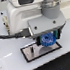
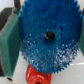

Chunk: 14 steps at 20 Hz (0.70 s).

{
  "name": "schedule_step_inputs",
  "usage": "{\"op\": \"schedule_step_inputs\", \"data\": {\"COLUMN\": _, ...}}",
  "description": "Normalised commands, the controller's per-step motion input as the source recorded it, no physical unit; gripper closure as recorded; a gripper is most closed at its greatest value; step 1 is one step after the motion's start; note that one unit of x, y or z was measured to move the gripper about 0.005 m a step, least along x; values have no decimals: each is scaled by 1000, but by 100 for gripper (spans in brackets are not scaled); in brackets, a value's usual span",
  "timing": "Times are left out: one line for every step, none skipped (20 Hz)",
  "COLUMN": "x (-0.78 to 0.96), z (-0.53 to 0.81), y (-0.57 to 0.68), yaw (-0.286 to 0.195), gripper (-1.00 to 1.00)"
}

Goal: Insert the blue gear onto the right peg, followed by the red gear

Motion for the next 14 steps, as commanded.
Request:
{"op": "schedule_step_inputs", "data": {"x": 36, "z": 255, "y": -98, "yaw": 0, "gripper": 100}}
{"op": "schedule_step_inputs", "data": {"x": 11, "z": 196, "y": -76, "yaw": 0, "gripper": 100}}
{"op": "schedule_step_inputs", "data": {"x": 87, "z": 156, "y": -32, "yaw": 0, "gripper": 100}}
{"op": "schedule_step_inputs", "data": {"x": 180, "z": 110, "y": -117, "yaw": 0, "gripper": 100}}
{"op": "schedule_step_inputs", "data": {"x": 71, "z": 165, "y": -67, "yaw": 0, "gripper": 100}}
{"op": "schedule_step_inputs", "data": {"x": 291, "z": 162, "y": -246, "yaw": 0, "gripper": 100}}
{"op": "schedule_step_inputs", "data": {"x": 214, "z": 92, "y": 3, "yaw": 0, "gripper": 100}}
{"op": "schedule_step_inputs", "data": {"x": 96, "z": -160, "y": -108, "yaw": 0, "gripper": 100}}
{"op": "schedule_step_inputs", "data": {"x": 76, "z": -9, "y": -103, "yaw": 0, "gripper": 100}}
{"op": "schedule_step_inputs", "data": {"x": 133, "z": -76, "y": -30, "yaw": 0, "gripper": 100}}
{"op": "schedule_step_inputs", "data": {"x": 99, "z": -133, "y": -109, "yaw": 0, "gripper": 100}}
{"op": "schedule_step_inputs", "data": {"x": 86, "z": -107, "y": -96, "yaw": 0, "gripper": 100}}
{"op": "schedule_step_inputs", "data": {"x": 117, "z": -163, "y": -91, "yaw": 0, "gripper": 100}}
{"op": "schedule_step_inputs", "data": {"x": 104, "z": -160, "y": -65, "yaw": 0, "gripper": 100}}
